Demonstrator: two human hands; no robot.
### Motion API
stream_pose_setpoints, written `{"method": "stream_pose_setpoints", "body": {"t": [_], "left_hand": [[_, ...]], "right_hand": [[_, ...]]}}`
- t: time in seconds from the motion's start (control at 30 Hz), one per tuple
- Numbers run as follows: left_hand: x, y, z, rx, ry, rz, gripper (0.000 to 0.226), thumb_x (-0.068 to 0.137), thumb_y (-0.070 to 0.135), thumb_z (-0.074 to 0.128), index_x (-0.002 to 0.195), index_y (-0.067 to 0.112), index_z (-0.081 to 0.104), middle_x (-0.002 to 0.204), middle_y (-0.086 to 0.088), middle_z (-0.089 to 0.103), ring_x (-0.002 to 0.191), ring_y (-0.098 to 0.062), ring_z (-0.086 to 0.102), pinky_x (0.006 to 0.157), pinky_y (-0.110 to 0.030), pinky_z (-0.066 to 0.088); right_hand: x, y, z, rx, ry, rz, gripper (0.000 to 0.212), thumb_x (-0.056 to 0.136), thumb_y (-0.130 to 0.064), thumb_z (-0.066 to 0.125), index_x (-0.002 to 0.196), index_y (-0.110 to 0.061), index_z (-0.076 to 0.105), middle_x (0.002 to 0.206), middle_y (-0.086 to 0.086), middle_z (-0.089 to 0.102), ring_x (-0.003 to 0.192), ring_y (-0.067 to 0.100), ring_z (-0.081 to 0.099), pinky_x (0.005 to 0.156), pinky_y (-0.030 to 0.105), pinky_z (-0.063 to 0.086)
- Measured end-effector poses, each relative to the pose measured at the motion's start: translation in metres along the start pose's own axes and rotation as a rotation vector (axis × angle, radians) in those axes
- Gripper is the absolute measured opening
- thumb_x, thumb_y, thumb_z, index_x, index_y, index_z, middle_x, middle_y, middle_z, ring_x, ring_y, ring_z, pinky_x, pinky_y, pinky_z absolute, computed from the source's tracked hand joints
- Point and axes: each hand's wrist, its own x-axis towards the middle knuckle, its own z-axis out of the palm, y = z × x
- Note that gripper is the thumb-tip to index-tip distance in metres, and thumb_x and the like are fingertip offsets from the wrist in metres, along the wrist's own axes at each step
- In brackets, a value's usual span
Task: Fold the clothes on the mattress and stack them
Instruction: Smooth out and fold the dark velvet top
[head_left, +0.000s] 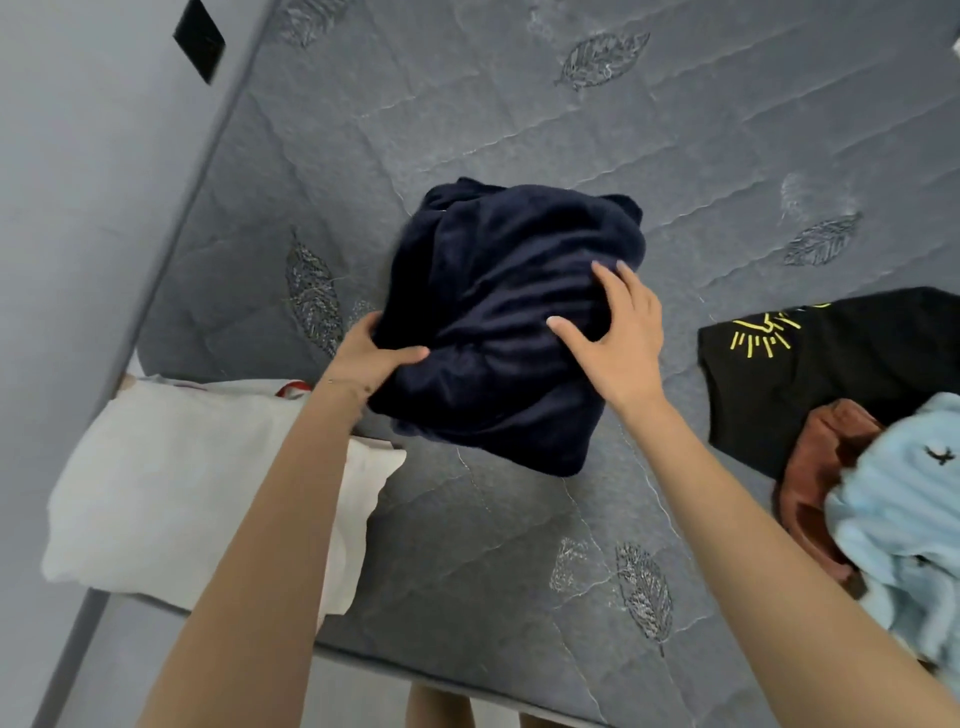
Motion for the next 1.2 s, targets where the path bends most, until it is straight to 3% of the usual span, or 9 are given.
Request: {"method": "stream_pose_setpoints", "body": {"t": [0.1, 0.3, 0.4, 0.47, 0.53, 0.67, 0.97, 1.1, 1.2], "left_hand": [[-0.001, -0.014, 0.007, 0.058, -0.085, -0.089, 0.063, 0.080, 0.008, 0.076, 0.135, 0.006, 0.047, 0.134, -0.010, 0.057, 0.114, -0.016, 0.053, 0.097, -0.024, 0.038], [-0.006, -0.036, 0.024, -0.169, -0.148, -0.244, 0.074, 0.077, 0.034, 0.078, 0.140, 0.016, 0.043, 0.131, 0.001, 0.057, 0.115, -0.018, 0.056, 0.104, -0.034, 0.042], [-0.014, -0.040, 0.028, -0.317, -0.196, -0.357, 0.079, 0.058, 0.045, 0.083, 0.128, 0.017, 0.057, 0.118, -0.003, 0.068, 0.105, -0.022, 0.066, 0.089, -0.035, 0.053], [-0.018, -0.037, 0.035, -0.452, -0.276, -0.432, 0.072, 0.060, 0.039, 0.083, 0.124, 0.014, 0.062, 0.114, -0.005, 0.071, 0.101, -0.024, 0.069, 0.075, -0.033, 0.057], [-0.022, -0.035, 0.042, -0.595, -0.319, -0.442, 0.063, 0.064, 0.030, 0.082, 0.122, 0.013, 0.064, 0.118, -0.007, 0.069, 0.104, -0.023, 0.069, 0.074, -0.033, 0.057], [-0.041, -0.034, 0.052, -0.614, -0.352, -0.346, 0.071, 0.065, 0.025, 0.083, 0.130, 0.012, 0.059, 0.124, -0.007, 0.067, 0.114, -0.024, 0.064, 0.086, -0.035, 0.053], [-0.125, -0.089, 0.071, -0.355, -0.452, -0.349, 0.066, 0.053, 0.028, 0.092, 0.114, 0.021, 0.065, 0.112, 0.001, 0.072, 0.104, -0.015, 0.068, 0.076, -0.024, 0.055], [-0.133, -0.111, 0.065, -0.138, -0.522, -0.427, 0.085, 0.041, 0.043, 0.096, 0.117, 0.030, 0.062, 0.114, 0.009, 0.071, 0.106, -0.013, 0.066, 0.088, -0.029, 0.051], [-0.128, -0.120, 0.060, 0.030, -0.512, -0.438, 0.092, 0.046, 0.044, 0.093, 0.128, 0.030, 0.054, 0.114, 0.011, 0.066, 0.107, -0.012, 0.061, 0.096, -0.032, 0.045]], "right_hand": [[-0.010, 0.015, 0.015, 0.175, -0.144, 0.340, 0.110, 0.073, -0.067, 0.071, 0.156, -0.035, 0.006, 0.164, -0.001, 0.005, 0.150, 0.022, 0.008, 0.122, 0.045, 0.012], [0.005, 0.050, 0.017, 0.866, -0.273, 0.697, 0.134, 0.063, -0.060, 0.082, 0.155, -0.033, -0.011, 0.158, -0.004, 0.027, 0.138, 0.018, 0.039, 0.109, 0.037, 0.039], [0.012, 0.054, 0.019, 0.988, -0.277, 0.722, 0.107, 0.070, -0.054, 0.081, 0.154, -0.026, 0.021, 0.146, -0.004, 0.049, 0.125, 0.017, 0.055, 0.101, 0.038, 0.049], [0.013, 0.053, 0.018, 1.019, -0.303, 0.675, 0.072, 0.077, -0.043, 0.080, 0.139, -0.023, 0.050, 0.126, -0.002, 0.067, 0.111, 0.016, 0.066, 0.085, 0.031, 0.056], [0.009, 0.051, 0.011, 1.063, -0.314, 0.652, 0.057, 0.079, -0.037, 0.080, 0.130, -0.021, 0.060, 0.116, -0.001, 0.072, 0.103, 0.015, 0.070, 0.078, 0.029, 0.058], [-0.012, 0.058, -0.018, 1.098, -0.278, 0.595, 0.056, 0.078, -0.033, 0.082, 0.128, -0.020, 0.062, 0.115, -0.001, 0.073, 0.104, 0.016, 0.070, 0.075, 0.027, 0.059], [-0.135, 0.095, -0.057, 1.122, -0.241, 0.600, 0.048, 0.071, -0.026, 0.081, 0.116, -0.030, 0.066, 0.114, -0.004, 0.073, 0.103, 0.015, 0.070, 0.073, 0.024, 0.058], [-0.193, 0.123, -0.038, 1.123, -0.222, 0.708, 0.064, 0.066, -0.028, 0.085, 0.125, -0.030, 0.060, 0.120, -0.004, 0.070, 0.108, 0.014, 0.068, 0.082, 0.028, 0.058], [-0.216, 0.136, -0.016, 1.035, -0.279, 0.773, 0.076, 0.060, -0.033, 0.089, 0.128, -0.034, 0.055, 0.121, -0.008, 0.069, 0.110, 0.013, 0.067, 0.095, 0.037, 0.054]]}}
